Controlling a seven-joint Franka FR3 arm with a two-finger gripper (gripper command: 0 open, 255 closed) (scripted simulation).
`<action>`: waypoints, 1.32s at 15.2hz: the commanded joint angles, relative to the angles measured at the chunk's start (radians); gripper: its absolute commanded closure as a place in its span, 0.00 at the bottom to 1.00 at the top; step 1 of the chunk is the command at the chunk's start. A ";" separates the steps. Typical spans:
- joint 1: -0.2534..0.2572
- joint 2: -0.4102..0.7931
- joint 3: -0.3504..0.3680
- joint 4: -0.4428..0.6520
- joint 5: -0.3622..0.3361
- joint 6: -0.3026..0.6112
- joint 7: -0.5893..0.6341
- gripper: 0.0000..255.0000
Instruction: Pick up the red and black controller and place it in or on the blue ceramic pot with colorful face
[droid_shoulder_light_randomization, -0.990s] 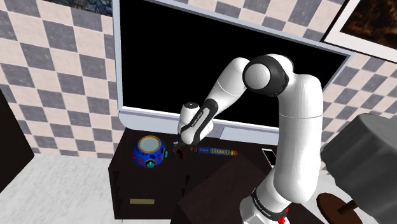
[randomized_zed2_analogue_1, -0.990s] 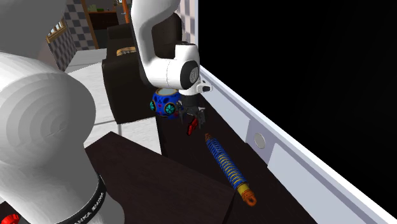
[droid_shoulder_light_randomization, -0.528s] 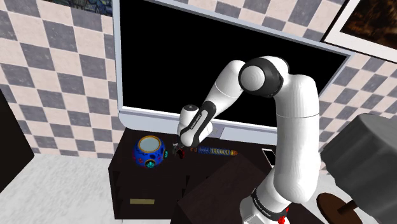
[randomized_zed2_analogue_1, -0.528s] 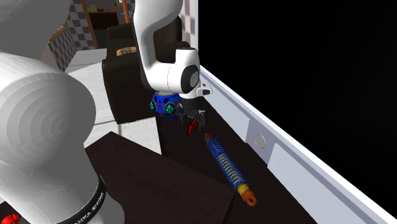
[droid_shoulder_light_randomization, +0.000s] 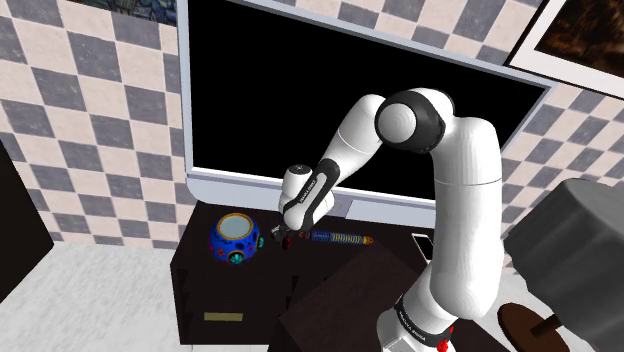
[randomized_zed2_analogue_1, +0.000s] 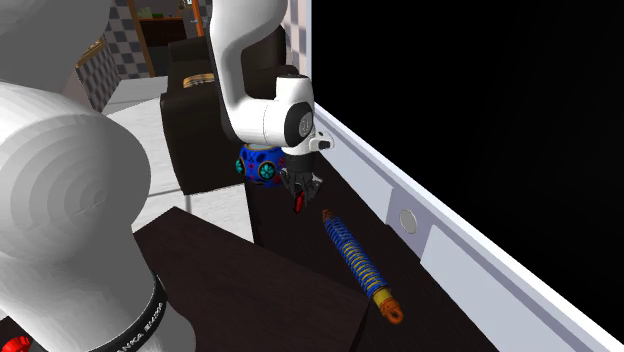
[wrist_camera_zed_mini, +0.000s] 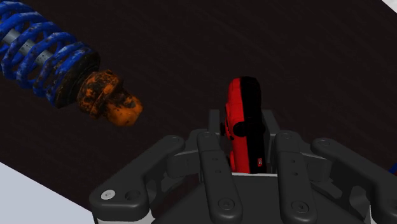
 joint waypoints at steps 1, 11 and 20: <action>0.000 0.000 0.000 0.000 0.000 0.000 0.000 1.00; -0.009 -0.107 0.011 -0.034 0.007 -0.074 -0.010 1.00; -0.019 -0.240 0.025 -0.061 0.023 -0.180 -0.026 1.00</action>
